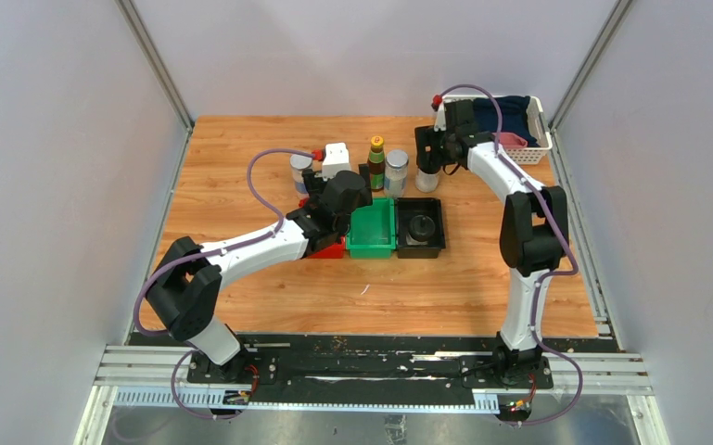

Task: Organize the condiment bottles
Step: Pick up the bottle from the center of the board.

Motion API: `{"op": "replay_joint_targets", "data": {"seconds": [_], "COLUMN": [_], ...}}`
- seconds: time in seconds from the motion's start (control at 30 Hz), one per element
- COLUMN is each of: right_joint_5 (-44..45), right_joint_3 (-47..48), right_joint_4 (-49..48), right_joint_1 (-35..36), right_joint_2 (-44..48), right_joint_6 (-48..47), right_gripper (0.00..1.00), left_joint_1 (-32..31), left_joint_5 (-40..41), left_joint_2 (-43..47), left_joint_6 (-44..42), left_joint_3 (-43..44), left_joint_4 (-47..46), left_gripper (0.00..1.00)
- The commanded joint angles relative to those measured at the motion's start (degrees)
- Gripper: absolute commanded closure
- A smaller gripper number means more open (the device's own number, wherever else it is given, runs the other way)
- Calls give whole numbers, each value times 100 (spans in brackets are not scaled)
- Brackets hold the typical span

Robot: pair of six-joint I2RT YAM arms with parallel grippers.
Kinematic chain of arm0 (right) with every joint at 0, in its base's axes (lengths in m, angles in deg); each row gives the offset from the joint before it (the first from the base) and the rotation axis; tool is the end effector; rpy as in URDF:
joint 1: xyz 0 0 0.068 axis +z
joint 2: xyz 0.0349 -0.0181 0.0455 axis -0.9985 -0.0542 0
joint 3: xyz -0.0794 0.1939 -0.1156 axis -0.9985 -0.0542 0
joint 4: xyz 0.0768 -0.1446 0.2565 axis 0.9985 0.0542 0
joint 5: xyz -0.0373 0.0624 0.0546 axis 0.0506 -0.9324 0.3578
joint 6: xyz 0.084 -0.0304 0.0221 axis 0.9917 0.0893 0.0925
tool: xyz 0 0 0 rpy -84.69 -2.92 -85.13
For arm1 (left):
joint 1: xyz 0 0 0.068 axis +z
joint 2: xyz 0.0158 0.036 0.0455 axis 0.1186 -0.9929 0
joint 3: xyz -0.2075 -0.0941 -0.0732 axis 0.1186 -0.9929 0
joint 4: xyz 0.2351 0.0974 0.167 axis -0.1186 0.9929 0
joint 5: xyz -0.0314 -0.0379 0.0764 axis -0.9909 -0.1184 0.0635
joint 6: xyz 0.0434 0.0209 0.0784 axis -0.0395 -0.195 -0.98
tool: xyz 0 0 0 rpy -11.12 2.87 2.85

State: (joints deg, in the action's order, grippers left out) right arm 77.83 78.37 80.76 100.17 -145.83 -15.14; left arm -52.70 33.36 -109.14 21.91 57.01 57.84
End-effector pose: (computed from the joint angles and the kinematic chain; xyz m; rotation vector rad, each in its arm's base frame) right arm 0.5204 0.1325 0.1870 -0.2624 2.2154 0.2815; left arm 0.3381 -0.2659 0.1984 -0.1599 1.8560 -0.0980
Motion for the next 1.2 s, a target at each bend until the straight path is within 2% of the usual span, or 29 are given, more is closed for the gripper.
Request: {"op": "replay_joint_targets", "data": {"seconds": [0.0,0.3,0.43,0.67,0.77,0.9,0.93,1.17], "right_joint_5": [-107,-151,-190,-235,-240,-237,-236,-129], "right_joint_3": [248,283,290,305,298,290,291,252], "right_joint_4": [121,116,120,129,146,172,173,182], "right_joint_1": [96,96,96,97,98,96,96,131], "right_joint_2": [-155,-253,-280,-302,-304,-285,-282,-191], "right_joint_6": [-105,-109,-122,-131,-133,-131,-131,-171], "right_gripper": [13,16,22,54,70,97,100,100], "left_joint_1": [-52,-52,-52,-52,-52,-52,-52,-52], "left_joint_5": [207,198,198,203,198,189,189,207], "left_joint_2": [-130,-140,-141,-124,-111,-114,-109,-59], "left_joint_6": [16,29,49,66,77,90,94,122], "left_joint_3": [150,154,141,101,89,72,69,9], "left_joint_4": [-86,-75,-76,-79,-80,-79,-85,-90], "left_gripper": [0,0,0,0,0,0,0,0]}}
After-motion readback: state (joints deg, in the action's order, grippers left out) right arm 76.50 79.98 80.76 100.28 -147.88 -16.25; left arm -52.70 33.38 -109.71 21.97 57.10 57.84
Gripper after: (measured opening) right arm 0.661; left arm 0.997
